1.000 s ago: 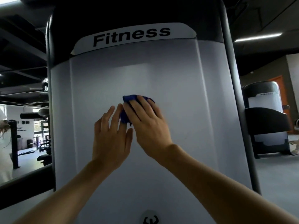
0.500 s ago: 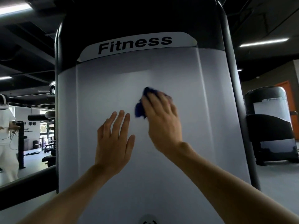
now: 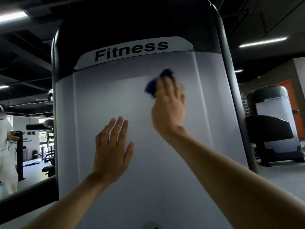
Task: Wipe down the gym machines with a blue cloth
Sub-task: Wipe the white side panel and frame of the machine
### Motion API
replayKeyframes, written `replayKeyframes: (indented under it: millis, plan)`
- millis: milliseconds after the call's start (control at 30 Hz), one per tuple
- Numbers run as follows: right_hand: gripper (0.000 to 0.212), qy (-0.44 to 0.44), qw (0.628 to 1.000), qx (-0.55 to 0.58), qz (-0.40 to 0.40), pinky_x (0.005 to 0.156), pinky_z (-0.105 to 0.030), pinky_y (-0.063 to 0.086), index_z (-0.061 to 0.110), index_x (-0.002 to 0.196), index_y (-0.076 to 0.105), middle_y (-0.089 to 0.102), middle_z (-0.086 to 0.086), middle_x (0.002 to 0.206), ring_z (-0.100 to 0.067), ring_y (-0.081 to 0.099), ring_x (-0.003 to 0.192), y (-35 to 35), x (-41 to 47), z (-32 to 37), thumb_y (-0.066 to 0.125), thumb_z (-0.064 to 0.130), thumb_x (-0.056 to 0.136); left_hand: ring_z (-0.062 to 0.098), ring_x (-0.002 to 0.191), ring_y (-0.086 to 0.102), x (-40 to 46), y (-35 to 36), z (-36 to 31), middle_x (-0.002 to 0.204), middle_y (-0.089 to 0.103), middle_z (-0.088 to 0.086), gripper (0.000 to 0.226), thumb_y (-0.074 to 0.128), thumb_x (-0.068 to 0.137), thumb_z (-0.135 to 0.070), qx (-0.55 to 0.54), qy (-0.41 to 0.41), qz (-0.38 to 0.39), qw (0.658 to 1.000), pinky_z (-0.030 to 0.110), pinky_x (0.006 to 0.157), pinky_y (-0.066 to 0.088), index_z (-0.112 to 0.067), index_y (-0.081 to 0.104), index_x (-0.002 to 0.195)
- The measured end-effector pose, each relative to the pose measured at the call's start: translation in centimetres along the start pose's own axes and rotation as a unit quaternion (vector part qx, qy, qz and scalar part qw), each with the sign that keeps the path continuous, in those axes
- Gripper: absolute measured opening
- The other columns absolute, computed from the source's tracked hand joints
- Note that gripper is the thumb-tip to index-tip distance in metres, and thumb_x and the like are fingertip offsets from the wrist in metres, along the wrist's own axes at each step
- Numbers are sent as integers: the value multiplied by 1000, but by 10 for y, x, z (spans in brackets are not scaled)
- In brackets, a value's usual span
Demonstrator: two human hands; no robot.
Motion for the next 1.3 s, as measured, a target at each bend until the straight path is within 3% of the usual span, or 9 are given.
replayKeyframes:
  millis: [100,200,333,467,567,767,867,1067,1300]
  plan:
    - [59,-261,955,-17,139,127,-39,12,16,148,51,48,-3,154,-27,30,150,44,-53,79,50,11,89,38,144,39,1,-4,1,157,40,21,65,39,104,-42,-15,-14,21,1000,51,112,36,-1,38,155]
    - [60,-293,940,-10,177,126,-35,13,15,147,52,50,-2,153,-25,32,150,47,-58,75,38,13,89,36,126,52,5,-16,5,141,53,17,55,40,102,-39,-70,-39,24,996,49,101,46,-1,51,141]
    - [43,-274,951,16,146,122,-36,28,12,136,57,57,-5,145,-25,43,144,29,-47,50,58,6,94,29,115,57,33,-40,-2,135,48,12,44,51,99,-31,-183,-84,-26,979,38,93,52,-1,50,132]
    - [34,-229,966,27,117,101,-38,51,19,126,66,45,-8,154,-27,40,142,2,-19,13,75,19,92,27,134,51,77,-50,-46,150,45,14,49,61,101,-12,-220,-28,-52,974,30,100,50,-3,43,147]
    - [35,-191,978,-24,85,104,-39,43,28,121,71,47,-4,151,-29,41,135,-19,0,-9,75,16,88,19,145,44,104,-33,-79,162,39,5,55,47,109,-29,-242,9,7,970,22,106,43,-14,32,160]
    - [53,-165,979,80,90,99,-30,53,21,142,59,50,-2,147,-26,50,128,-40,-7,-51,69,2,94,12,159,3,136,2,-104,173,16,0,71,23,108,-57,-180,-23,48,982,44,129,23,-18,12,166]
    - [63,-82,975,162,128,109,-34,50,15,152,40,44,-5,156,-24,47,139,-48,-22,-83,68,4,96,16,161,0,149,7,-111,173,17,-2,79,12,105,-67,-107,-10,38,994,46,131,15,-19,22,165]
    - [77,29,982,-51,182,124,-43,-3,39,163,-1,-15,-4,171,-27,-17,157,-39,-85,-155,30,70,100,25,161,4,179,10,-144,172,21,1,80,19,100,-74,-61,25,40,997,47,129,7,-26,35,161]
    - [88,56,982,-37,179,127,-49,-8,35,161,-16,-21,9,169,-17,-27,154,-39,-127,-185,13,84,94,29,157,22,203,21,-195,165,36,9,50,48,100,-28,-82,154,64,983,44,127,22,-19,53,149]
Point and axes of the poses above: each hand's wrist, its own x-axis towards the middle knuckle, its own y-axis out of the palm, z = x × y, the point moved 10 cm from there along x, towards the middle knuckle
